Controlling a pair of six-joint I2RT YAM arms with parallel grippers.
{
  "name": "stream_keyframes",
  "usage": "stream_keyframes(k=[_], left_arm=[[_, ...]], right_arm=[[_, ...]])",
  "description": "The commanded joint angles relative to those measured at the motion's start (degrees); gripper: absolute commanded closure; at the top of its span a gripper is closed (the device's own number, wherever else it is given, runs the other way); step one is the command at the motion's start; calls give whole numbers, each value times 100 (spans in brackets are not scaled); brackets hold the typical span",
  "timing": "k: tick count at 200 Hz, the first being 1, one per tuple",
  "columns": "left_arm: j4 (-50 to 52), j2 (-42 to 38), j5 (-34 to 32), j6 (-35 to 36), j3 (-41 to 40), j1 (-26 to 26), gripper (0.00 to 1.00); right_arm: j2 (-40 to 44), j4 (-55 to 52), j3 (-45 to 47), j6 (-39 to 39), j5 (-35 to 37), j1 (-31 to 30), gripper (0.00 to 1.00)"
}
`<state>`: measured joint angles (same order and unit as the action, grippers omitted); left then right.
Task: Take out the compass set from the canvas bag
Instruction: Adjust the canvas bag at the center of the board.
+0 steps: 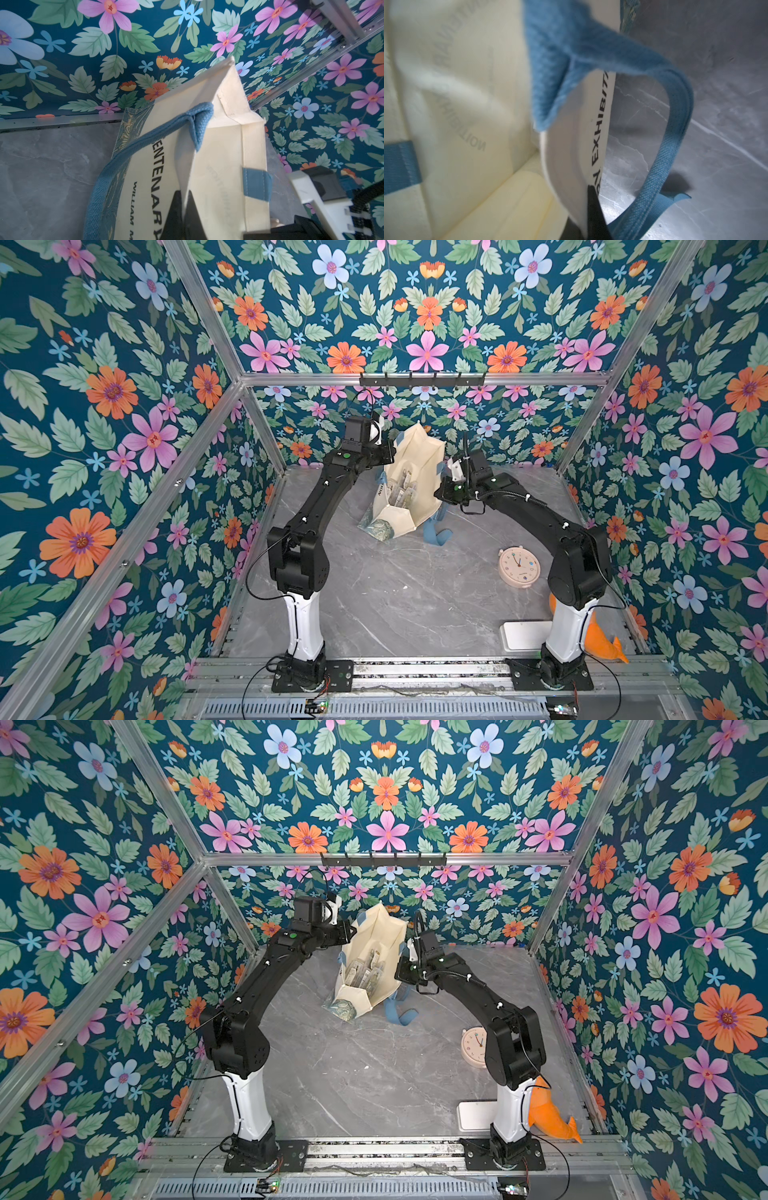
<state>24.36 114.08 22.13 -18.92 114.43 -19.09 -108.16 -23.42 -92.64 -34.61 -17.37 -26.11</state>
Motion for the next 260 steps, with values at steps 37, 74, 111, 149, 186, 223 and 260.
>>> stream_keyframes(k=[37,74,111,149,186,223,260], left_arm=[[-83,-31,108,601,-348,-262,100],[-85,-142,25,720,-644,-457,100],[-168,-308,-49,805,-971,-490,100],[-203,-412,-130,897,-1164,-493,100],[-252,-431,-98,941,-1239,-490,100],[-247,-483,9,969,-1300,-490,100],[-265,-579,62,986,-1464,-525,100]], right_arm=[[502,1007,1554,-555,-13,-131,92],[857,1123,2127,-522,35,-128,84],[1255,973,2356,-290,92,-127,66],[1995,820,2713,136,268,-121,53],[2532,329,2795,704,516,-60,42],[3017,83,2680,1698,773,133,33],[2818,-38,1981,2803,858,475,32]])
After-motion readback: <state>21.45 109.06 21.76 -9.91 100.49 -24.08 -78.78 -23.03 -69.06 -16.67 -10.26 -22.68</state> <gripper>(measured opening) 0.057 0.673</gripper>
